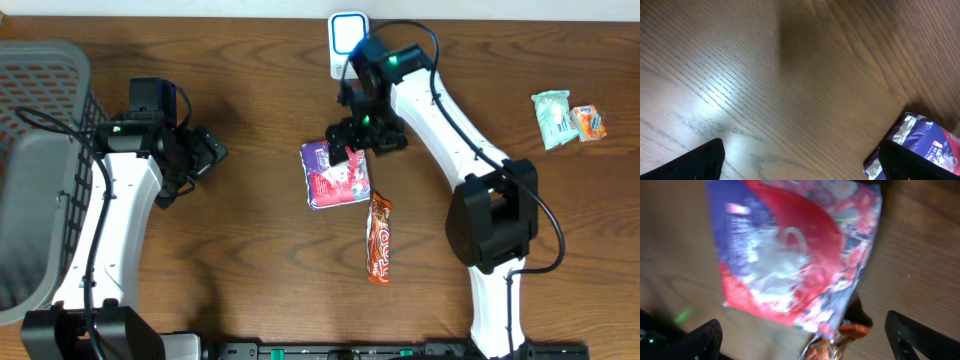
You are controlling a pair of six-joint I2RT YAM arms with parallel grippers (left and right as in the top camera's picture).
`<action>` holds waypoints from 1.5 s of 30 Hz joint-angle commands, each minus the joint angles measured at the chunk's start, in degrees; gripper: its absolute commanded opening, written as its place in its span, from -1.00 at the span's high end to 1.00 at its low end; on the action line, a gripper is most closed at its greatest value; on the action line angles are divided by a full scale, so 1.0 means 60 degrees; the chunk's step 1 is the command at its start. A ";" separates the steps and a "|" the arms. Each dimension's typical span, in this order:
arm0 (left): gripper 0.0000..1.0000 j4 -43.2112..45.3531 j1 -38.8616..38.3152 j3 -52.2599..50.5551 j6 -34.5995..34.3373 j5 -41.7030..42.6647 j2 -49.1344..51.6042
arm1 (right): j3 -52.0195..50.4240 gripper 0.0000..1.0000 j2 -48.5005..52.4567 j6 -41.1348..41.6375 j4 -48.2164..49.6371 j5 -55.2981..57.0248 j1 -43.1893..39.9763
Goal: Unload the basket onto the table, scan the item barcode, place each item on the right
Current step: 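Reach the right gripper to the purple floral pack and grasp it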
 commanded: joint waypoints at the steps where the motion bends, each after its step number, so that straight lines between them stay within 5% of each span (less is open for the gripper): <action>1: -0.96 -0.0018 0.0051 0.0000 0.0058 -0.0095 -0.0025 | -0.0769 -0.98 -0.0040 -0.0186 0.0299 -0.0590 -0.0357; 5: -0.95 -0.0018 0.0051 0.0000 0.0058 -0.0095 -0.0025 | -0.1617 -0.96 -0.0040 -0.0313 0.0907 -0.1326 -0.0565; 9: -0.96 -0.0018 0.0051 0.0000 0.0058 -0.0095 -0.0025 | -0.2488 -0.72 -0.0040 -0.0455 0.2167 -0.1832 -0.0568; 12: -0.96 -0.0018 0.0051 0.0000 0.0058 -0.0098 -0.0025 | -0.2940 -0.11 -0.0040 -0.0364 0.2954 -0.1967 -0.0572; 16: -0.96 -0.0018 0.0051 0.0000 0.0058 -0.0095 -0.0025 | -0.2954 0.98 -0.0066 -0.0237 0.3082 -0.1694 -0.0568; 23: -0.96 -0.0018 0.0051 0.0000 0.0058 -0.0095 -0.0025 | -0.1093 0.98 -0.0211 0.0277 0.1563 0.0328 -0.0550; 29: -0.96 -0.0018 0.0051 0.0000 0.0058 -0.0095 -0.0025 | 0.1067 0.98 -0.0299 0.1923 -0.0390 0.5377 -0.0262; 35: -0.96 -0.0018 0.0051 0.0000 0.0058 -0.0098 -0.0025 | 0.0984 0.98 -0.0229 0.3891 -0.1585 0.9843 0.0040; 45: -0.96 -0.0018 0.0051 0.0000 0.0058 -0.0095 -0.0025 | -0.1260 0.95 -0.0189 0.4626 -0.0951 1.0287 0.0160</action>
